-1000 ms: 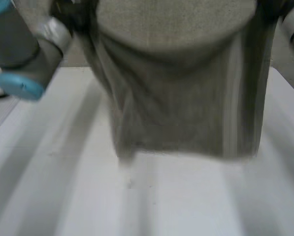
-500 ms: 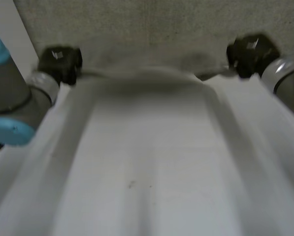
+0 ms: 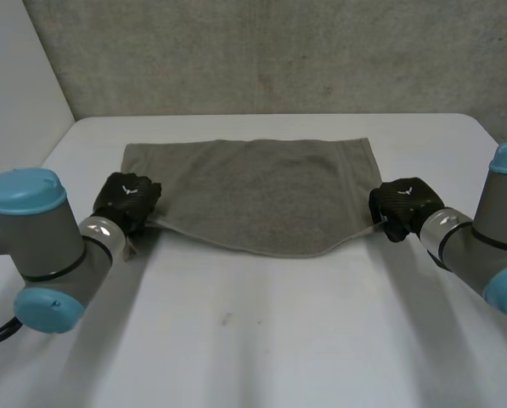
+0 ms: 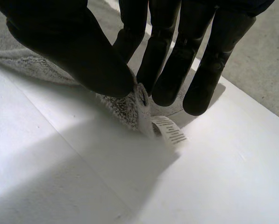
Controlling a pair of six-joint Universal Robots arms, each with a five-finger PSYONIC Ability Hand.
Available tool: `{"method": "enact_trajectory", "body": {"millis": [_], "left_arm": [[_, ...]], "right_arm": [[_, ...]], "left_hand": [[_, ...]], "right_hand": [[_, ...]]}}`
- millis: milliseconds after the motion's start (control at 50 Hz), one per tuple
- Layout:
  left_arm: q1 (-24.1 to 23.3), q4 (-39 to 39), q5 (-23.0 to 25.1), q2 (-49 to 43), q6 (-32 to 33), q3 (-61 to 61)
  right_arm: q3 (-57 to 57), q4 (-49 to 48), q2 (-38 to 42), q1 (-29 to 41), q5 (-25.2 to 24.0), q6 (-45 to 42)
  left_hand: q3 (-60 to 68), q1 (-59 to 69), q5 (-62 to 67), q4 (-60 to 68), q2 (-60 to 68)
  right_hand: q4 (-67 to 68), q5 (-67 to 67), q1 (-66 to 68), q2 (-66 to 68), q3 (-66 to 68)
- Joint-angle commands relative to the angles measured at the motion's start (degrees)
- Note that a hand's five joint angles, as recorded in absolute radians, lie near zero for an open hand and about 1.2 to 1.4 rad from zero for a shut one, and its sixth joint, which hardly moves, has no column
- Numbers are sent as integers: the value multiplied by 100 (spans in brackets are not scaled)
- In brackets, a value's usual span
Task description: Fold the towel.
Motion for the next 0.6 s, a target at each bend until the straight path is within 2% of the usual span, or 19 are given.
{"method": "enact_trajectory", "body": {"millis": [20,140,180,280,600], "left_arm": [[-19,4,221,169,-20,-120],[-10,30,247,108,-55,-85],[-2,30,239,99,-81,-76],[16,39,239,99,-196,-32],[34,39,239,90,-336,109]], "right_arm": [[242,-402,54,14,-2,256],[171,-403,239,14,16,229],[154,-359,309,5,16,221],[162,-271,336,5,24,124],[171,-227,380,-4,33,-157]], "left_hand": [[1037,1196,1093,1026,1028],[1037,1196,1093,1026,1028],[1037,1196,1093,1026,1028],[1037,1196,1093,1026,1028],[1037,1196,1093,1026,1028]], "right_hand": [[415,449,-592,434,424],[-630,-596,-1637,-612,-621],[-1751,-1717,-2758,-1733,-1742],[-2662,-2628,-3669,-2644,-2653],[-3135,-3102,-4143,-3117,-3126]]}}
